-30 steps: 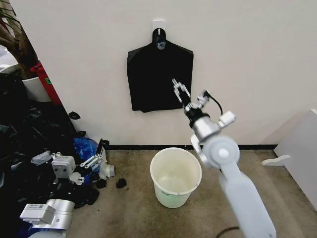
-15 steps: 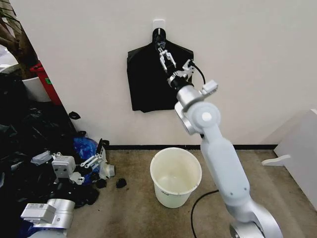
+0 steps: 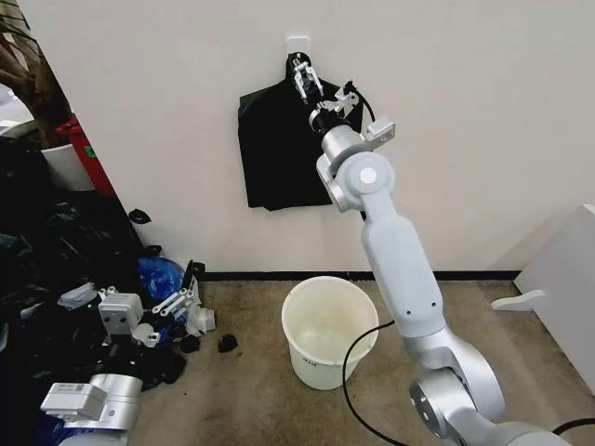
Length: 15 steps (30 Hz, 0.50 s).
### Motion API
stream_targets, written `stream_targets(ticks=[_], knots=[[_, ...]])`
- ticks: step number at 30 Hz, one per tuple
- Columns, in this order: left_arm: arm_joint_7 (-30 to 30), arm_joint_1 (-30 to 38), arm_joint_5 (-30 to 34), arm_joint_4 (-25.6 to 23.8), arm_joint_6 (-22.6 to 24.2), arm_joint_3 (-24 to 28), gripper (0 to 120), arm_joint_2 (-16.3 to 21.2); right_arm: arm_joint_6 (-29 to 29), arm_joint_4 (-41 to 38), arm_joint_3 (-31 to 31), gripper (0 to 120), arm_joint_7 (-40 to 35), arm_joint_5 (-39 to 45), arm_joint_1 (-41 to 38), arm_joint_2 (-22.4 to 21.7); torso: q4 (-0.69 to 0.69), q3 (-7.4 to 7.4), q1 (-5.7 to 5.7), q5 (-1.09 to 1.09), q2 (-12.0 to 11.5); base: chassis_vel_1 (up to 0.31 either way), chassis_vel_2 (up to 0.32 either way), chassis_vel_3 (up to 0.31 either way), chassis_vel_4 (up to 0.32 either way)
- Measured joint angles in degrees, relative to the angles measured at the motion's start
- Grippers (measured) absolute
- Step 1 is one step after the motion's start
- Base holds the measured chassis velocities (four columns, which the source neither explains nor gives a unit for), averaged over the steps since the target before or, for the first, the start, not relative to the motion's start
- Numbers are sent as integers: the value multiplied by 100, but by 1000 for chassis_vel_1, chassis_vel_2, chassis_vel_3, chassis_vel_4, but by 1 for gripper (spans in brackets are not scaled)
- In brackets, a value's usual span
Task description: Place the garbage bag over the trash bin.
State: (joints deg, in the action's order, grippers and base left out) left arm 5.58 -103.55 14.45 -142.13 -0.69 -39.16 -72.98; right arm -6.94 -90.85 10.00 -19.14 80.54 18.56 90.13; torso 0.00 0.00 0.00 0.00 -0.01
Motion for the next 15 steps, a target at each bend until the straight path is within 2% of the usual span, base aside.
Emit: stream_targets(ticks=[11, 15], knots=[[-56, 7, -3, -12, -17, -12, 100, 7, 37, 228, 17, 98, 71, -60, -174, 13, -1, 0, 0, 0, 0, 0, 0, 0, 0], [-58, 9, 0, -18, -17, -8, 100, 20, 107, 233, -34, 83, 75, -42, -189, 20, 0, 0, 0, 0, 0, 0, 0, 0, 0]])
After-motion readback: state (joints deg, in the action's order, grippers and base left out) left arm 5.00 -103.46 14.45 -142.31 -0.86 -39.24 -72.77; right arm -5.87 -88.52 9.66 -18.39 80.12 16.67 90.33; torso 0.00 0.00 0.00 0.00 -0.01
